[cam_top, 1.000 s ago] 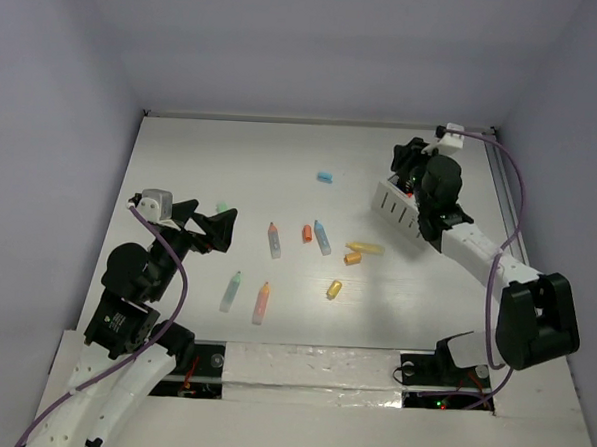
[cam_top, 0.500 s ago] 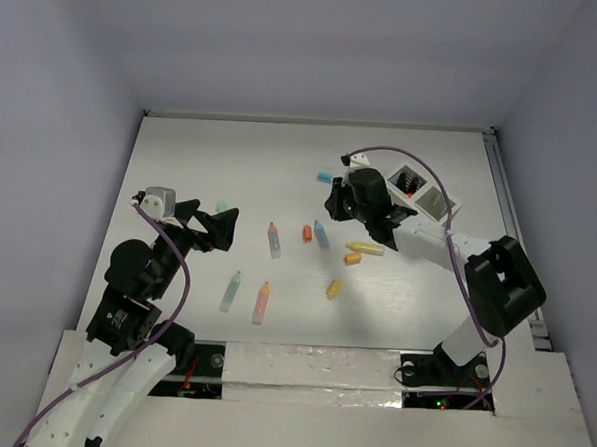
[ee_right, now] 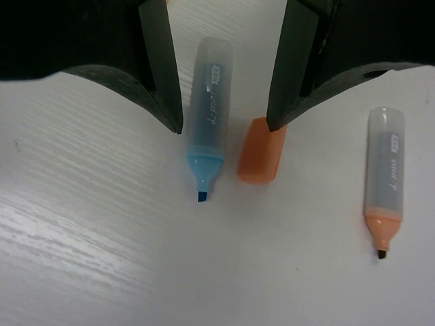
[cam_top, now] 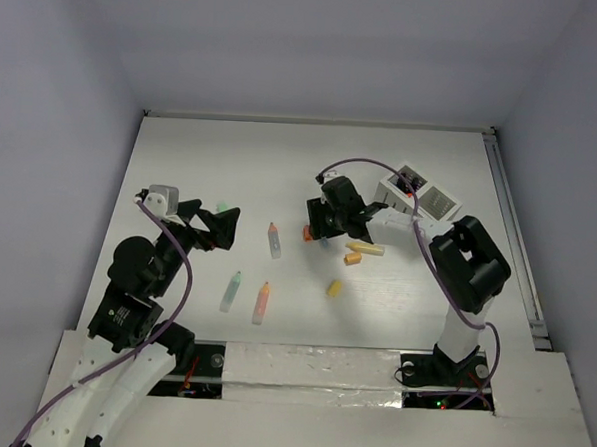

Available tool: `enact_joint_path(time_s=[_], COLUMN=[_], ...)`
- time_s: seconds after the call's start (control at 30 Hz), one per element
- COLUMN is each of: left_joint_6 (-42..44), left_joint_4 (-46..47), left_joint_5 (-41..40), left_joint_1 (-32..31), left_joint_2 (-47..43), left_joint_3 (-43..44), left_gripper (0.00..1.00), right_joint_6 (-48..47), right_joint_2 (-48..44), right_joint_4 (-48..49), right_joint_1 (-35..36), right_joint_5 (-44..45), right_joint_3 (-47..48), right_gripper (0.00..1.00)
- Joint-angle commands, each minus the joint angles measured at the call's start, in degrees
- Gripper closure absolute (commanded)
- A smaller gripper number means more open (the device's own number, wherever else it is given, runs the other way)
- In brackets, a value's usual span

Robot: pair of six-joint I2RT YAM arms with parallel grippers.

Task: Sort the stationery into containers
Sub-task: Pick up the pen from the center of the board.

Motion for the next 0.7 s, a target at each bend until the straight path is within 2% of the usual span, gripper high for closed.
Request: enact_joint_path(time_s=[0.0, 0.33, 0.47, 0.53, 0.67], left_joint_6=[-0.4, -0.5, -0.6, -0.9, -1.5], left_joint_4=[3.1, 3.3, 3.6, 4.4, 5.1], left_joint_5=[0.4, 0.4, 2.3, 3.2, 6.9], left_joint_1=[-0.3, -0.3, -0.3, -0.3, -0.3], left_joint_2=[0.6, 1.0, 0.9, 1.0, 2.0], left_joint_3=[1.6, 1.6, 1.4, 1.0, 0.6], left_gripper=[0.03, 0.03, 0.05, 0.05, 0.04], right_joint_6=[-0.6, -0.5, -0.2, 0.1, 0.8], right_joint_2=[1.3, 5.5, 6.4, 6.0, 1.9], right_joint_4=[-2.4, -4.3, -5.7, -5.7, -3.7], right_joint_1=[0.5, 0.5, 0.5, 0.5, 0.5], right_joint_5=[2.7, 4.9, 7.7, 9.6, 11.9], right_joint_3=[2.8, 4.3, 5.3, 5.3, 4.4], right_gripper=[0.41, 0.49, 0.66, 0.8, 0.86])
